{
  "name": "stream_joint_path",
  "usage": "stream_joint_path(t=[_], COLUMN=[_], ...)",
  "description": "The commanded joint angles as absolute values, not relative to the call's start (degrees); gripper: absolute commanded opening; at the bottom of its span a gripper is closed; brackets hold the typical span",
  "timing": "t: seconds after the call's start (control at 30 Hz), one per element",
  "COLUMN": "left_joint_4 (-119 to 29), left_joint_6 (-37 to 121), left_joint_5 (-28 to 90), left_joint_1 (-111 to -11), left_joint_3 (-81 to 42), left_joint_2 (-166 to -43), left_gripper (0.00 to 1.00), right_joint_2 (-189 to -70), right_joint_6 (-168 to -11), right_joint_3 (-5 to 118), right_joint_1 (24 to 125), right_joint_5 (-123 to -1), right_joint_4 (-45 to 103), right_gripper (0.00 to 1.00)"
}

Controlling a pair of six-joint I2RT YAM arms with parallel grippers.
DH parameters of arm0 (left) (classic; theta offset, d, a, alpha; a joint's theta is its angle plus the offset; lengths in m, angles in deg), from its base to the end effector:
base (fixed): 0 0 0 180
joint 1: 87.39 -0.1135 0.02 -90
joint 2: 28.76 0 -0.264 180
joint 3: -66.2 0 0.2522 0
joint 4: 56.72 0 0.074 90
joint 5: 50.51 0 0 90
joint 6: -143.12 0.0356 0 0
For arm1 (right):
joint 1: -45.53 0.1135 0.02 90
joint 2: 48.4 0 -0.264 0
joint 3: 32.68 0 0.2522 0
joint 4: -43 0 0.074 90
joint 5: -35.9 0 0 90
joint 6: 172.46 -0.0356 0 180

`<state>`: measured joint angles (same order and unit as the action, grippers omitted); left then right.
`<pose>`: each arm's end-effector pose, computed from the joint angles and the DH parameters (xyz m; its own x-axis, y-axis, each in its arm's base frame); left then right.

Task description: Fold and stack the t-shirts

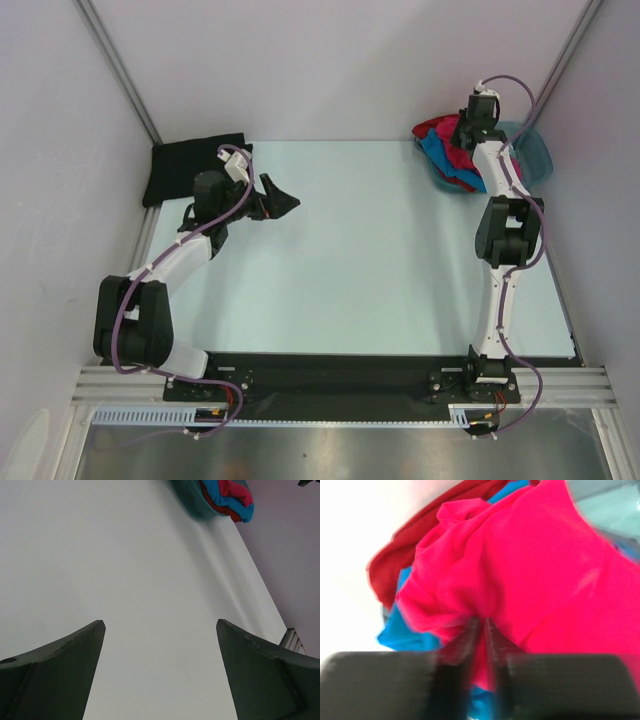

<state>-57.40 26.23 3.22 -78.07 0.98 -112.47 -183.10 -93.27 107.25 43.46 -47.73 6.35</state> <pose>0.3203 -0.0739 0.2645 -0.5796 -0.2744 -0.7673 0.4757 0.6506 -0.5920 0.5497 -0.0238 0.2671 -0.4872 0.2041 -0.8491 0.2259 0.9687 0.1032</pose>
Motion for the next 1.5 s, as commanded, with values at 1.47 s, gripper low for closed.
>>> stream_joint_path(t=[1.47], left_joint_4=[-60.5], left_joint_6=[21.3], left_joint_5=[9.0], left_joint_1=[-77.3], left_joint_3=[9.0], left_joint_2=[-98.4], left_gripper=[1.00], right_joint_2=[-125.3], right_joint_6=[-83.8], right_joint_3=[81.7], right_joint_1=[68.5], right_joint_5=[-55.1], right_joint_4=[2.7], right_gripper=[0.00])
